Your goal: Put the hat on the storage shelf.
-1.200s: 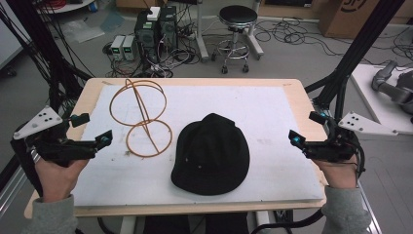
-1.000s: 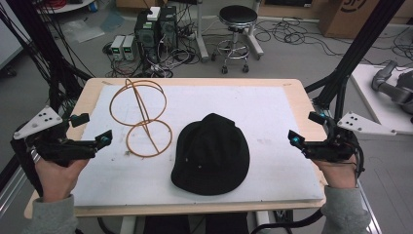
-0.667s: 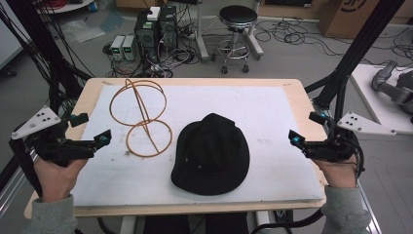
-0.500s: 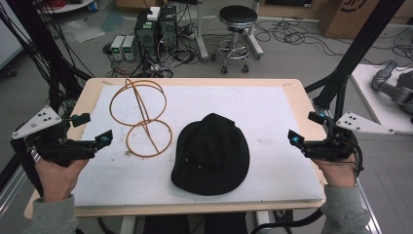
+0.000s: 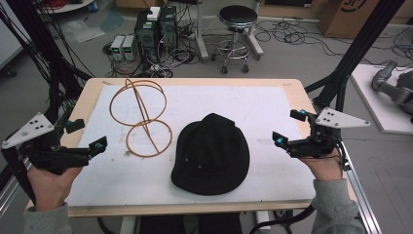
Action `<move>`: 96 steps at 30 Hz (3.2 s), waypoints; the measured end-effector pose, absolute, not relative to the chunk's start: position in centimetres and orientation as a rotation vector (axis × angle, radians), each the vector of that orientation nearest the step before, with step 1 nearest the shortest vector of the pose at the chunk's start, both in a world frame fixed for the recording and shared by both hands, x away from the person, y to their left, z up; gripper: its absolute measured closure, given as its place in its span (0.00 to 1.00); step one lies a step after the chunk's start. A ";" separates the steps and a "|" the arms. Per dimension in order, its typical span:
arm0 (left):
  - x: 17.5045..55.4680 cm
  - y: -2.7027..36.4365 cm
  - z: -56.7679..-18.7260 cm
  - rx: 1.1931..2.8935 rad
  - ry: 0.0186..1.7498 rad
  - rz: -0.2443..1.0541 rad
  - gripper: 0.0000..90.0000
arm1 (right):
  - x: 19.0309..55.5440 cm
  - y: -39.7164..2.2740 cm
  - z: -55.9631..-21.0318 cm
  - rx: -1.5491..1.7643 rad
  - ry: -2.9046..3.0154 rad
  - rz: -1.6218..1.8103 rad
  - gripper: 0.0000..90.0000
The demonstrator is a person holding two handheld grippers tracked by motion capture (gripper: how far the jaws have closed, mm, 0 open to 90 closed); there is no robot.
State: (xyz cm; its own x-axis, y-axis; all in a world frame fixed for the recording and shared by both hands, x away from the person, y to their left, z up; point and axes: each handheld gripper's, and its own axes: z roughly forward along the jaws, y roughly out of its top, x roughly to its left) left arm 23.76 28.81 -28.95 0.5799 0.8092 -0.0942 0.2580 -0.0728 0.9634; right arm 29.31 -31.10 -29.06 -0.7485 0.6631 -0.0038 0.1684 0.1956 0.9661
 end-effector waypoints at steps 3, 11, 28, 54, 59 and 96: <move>23.5 28.7 -29.2 1.642 0.914 0.572 0.03 | 29.8 -30.1 -29.2 0.748 2.091 1.569 0.02; 22.4 29.0 -29.6 1.649 0.922 0.566 0.03 | 30.8 -27.1 -29.2 0.661 2.183 1.587 0.02; 21.1 29.2 -30.5 1.678 0.934 0.547 0.03 | 33.7 -21.9 -30.2 0.507 2.339 1.619 0.05; 20.0 29.8 -31.2 1.679 0.949 0.492 0.03 | 36.9 -17.7 -31.5 0.338 2.486 1.600 0.35; 20.1 29.8 -31.3 1.682 0.951 0.489 0.03 | 36.8 -17.8 -31.6 0.317 2.484 1.553 0.55; 19.7 30.5 -30.8 1.661 0.961 0.502 0.03 | 35.9 -17.1 -24.2 0.266 2.527 1.589 0.99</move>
State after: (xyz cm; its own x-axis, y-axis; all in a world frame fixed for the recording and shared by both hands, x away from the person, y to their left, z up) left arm 19.74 30.49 -30.85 0.5814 0.8002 -0.1469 0.3369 -0.0725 0.9388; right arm 35.92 -17.10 -24.16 -0.9739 0.2253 -0.0279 0.0725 0.4248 0.9024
